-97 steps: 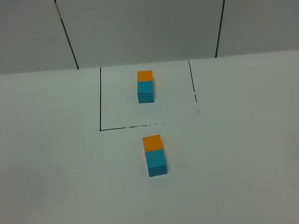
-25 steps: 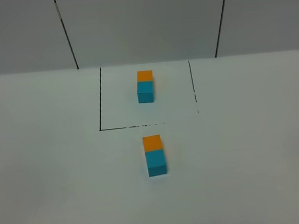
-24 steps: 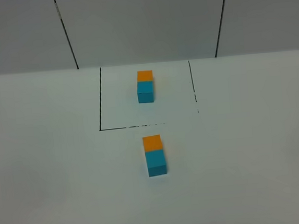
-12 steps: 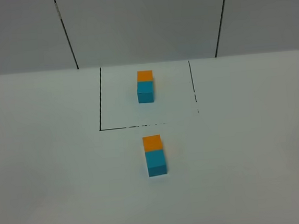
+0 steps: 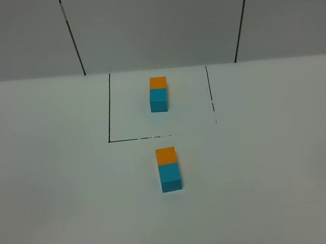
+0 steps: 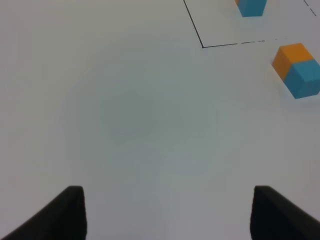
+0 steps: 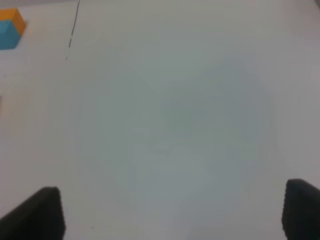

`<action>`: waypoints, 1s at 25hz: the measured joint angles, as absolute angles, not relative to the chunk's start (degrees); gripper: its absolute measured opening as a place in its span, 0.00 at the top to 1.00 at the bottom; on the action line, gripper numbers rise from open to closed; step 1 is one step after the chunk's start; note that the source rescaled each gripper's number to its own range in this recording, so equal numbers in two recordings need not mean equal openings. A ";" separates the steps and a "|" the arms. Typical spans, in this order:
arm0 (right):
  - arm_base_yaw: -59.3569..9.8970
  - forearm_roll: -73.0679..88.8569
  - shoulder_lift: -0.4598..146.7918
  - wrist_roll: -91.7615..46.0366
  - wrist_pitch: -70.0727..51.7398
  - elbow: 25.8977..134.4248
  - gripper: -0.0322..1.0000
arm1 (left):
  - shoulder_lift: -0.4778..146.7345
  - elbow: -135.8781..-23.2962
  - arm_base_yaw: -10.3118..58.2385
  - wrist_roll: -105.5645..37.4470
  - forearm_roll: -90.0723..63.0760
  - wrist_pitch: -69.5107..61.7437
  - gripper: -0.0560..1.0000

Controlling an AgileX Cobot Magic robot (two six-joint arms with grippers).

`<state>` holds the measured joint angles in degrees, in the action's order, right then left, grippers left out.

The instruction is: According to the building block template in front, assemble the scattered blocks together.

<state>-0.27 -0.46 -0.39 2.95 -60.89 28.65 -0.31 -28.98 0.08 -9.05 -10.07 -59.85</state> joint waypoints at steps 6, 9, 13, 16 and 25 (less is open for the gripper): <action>-0.27 -0.46 -0.39 2.95 -60.89 28.65 0.21 | -0.31 -28.98 0.08 -9.05 -10.07 -59.85 0.49; -0.27 -0.46 -0.39 2.95 -60.89 28.65 0.21 | -0.31 -28.98 0.08 -9.05 -10.07 -59.85 0.49; -0.27 -0.46 -0.39 2.95 -60.89 28.65 0.21 | -0.31 -28.98 0.08 -9.05 -10.07 -59.85 0.49; -0.27 -0.46 -0.39 2.95 -60.89 28.65 0.21 | -0.31 -28.98 0.08 -9.05 -10.07 -59.85 0.49; -0.27 -0.46 -0.39 2.95 -60.89 28.65 0.21 | -0.31 -28.98 0.08 -9.12 -10.07 -59.85 0.49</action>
